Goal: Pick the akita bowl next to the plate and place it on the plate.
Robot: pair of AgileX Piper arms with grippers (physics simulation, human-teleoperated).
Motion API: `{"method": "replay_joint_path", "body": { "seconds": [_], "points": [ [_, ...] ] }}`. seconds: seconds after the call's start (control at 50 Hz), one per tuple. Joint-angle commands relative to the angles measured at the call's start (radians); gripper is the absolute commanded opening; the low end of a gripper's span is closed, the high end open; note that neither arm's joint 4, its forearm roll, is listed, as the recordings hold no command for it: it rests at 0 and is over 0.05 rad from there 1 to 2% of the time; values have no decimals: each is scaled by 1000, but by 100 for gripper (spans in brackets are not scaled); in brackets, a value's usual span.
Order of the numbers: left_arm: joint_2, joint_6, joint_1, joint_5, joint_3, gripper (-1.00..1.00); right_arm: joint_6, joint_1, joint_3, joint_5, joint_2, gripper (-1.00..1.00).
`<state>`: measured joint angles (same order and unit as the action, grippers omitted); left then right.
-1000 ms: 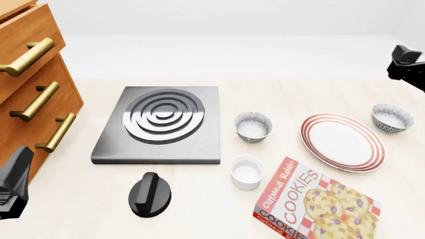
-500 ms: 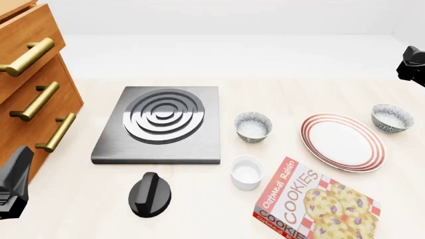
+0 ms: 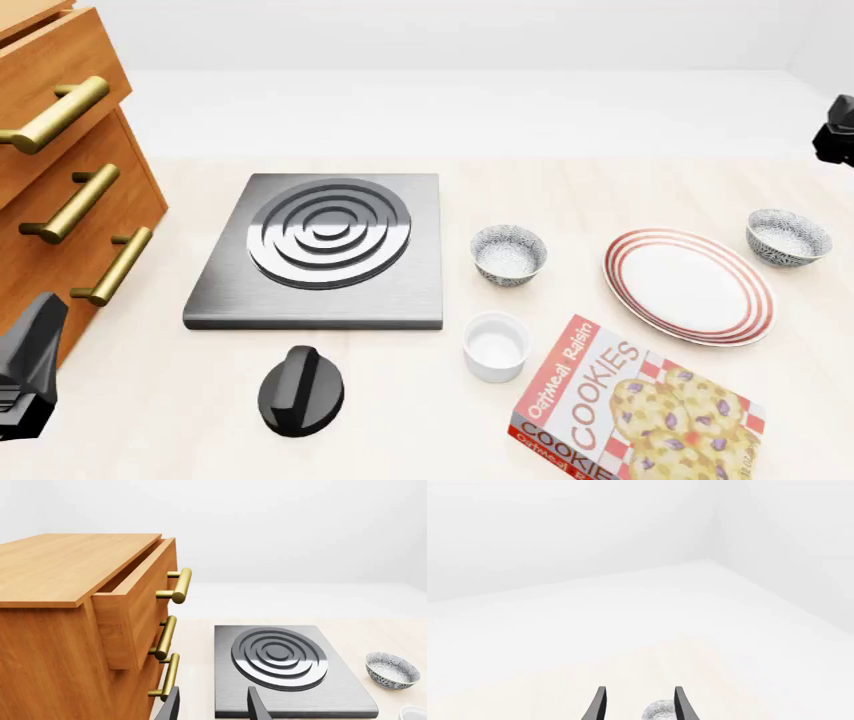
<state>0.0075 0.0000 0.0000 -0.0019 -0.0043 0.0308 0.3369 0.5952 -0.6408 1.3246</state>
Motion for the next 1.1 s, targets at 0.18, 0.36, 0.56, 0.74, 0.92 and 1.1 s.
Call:
{"method": "replay_joint_path", "body": {
  "seconds": [0.18, 0.36, 0.56, 0.74, 0.92, 1.1],
  "points": [
    [0, 0, 0, 0, 0, 100, -1, 22, 3, -3, 9, 100],
    [0, 0, 0, 0, 0, 100, 1, 31, 5, -4, 14, 100],
    [0, 0, 0, 0, 0, 100, 3, 40, 4, -5, 16, 100],
    [0, 0, 0, 0, 0, 100, 7, 58, 11, -1, 20, 100],
    [0, 0, 0, 0, 0, 100, 12, 81, 14, -2, 30, 100],
    [0, 0, 0, 0, 0, 100, 14, 98, 13, -4, 35, 100]
  ]
}}
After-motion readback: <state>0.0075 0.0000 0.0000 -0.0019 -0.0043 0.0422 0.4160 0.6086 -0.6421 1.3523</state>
